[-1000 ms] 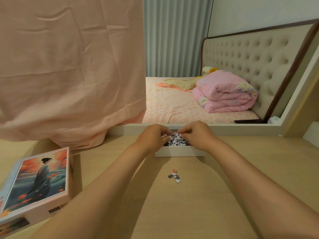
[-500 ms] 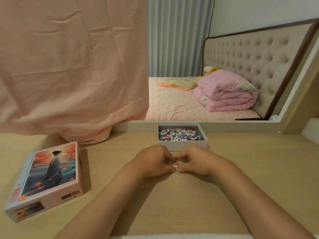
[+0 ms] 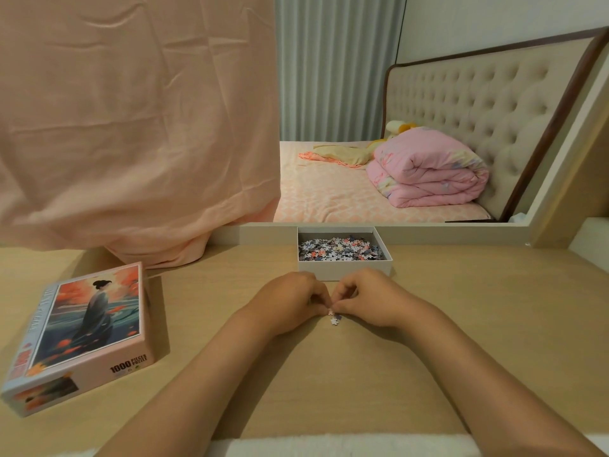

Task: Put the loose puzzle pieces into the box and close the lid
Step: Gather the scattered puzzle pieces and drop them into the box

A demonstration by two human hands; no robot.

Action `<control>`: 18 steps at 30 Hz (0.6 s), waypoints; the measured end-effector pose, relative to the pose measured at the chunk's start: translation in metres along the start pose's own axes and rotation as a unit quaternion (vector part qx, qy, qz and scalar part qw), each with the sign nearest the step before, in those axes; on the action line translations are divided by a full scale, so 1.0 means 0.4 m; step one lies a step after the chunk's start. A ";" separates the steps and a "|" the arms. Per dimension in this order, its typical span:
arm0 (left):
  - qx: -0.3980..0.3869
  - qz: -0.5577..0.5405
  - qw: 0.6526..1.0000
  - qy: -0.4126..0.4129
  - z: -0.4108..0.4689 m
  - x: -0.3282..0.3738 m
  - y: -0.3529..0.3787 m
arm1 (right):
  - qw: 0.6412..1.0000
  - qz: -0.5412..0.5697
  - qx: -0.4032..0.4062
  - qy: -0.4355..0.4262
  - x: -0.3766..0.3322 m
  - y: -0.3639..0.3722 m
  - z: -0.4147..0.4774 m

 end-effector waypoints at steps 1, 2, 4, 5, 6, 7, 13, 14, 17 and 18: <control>-0.003 0.019 1.000 0.003 -0.001 -0.001 0.000 | 1.000 -0.001 0.009 0.003 0.001 -0.005 -0.001; -0.004 0.033 0.999 0.005 -0.001 -0.002 0.000 | 1.000 -0.002 0.018 0.008 0.003 -0.012 -0.003; -0.003 0.034 0.999 0.005 -0.002 -0.006 0.003 | 0.999 0.017 0.033 0.022 0.009 -0.027 -0.008; -0.002 0.028 1.000 0.003 -0.002 -0.009 0.003 | 0.999 0.032 0.033 0.023 0.010 -0.032 -0.013; -0.001 0.022 1.000 0.001 -0.003 -0.011 0.003 | 0.999 0.036 0.027 0.016 0.007 -0.034 -0.017; 0.000 0.019 1.000 -0.001 -0.003 -0.015 0.001 | 1.000 0.024 0.015 0.003 0.002 -0.032 -0.023; 0.006 -0.011 1.000 0.016 -0.010 -0.011 0.000 | 0.993 -0.110 -0.041 -0.013 -0.027 -0.016 -0.046; -0.003 -0.011 1.000 0.025 -0.010 -0.006 0.001 | 0.993 -0.110 -0.045 -0.009 -0.027 -0.013 -0.047; -0.026 0.000 0.999 0.038 -0.009 0.002 0.004 | 0.994 -0.101 -0.029 -0.002 -0.028 -0.006 -0.039; -0.026 0.002 0.999 0.042 -0.008 0.004 0.004 | 0.995 -0.097 -0.020 -0.002 -0.028 -0.005 -0.036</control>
Point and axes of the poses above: each hand's wrist, its own z-axis towards the middle knuckle, its own y-axis out of the palm, x = y × z, the point moved 3 cm from there along z, towards the middle knuckle, and after that the axes turned 6 degrees about y, right-handed, at the moved point
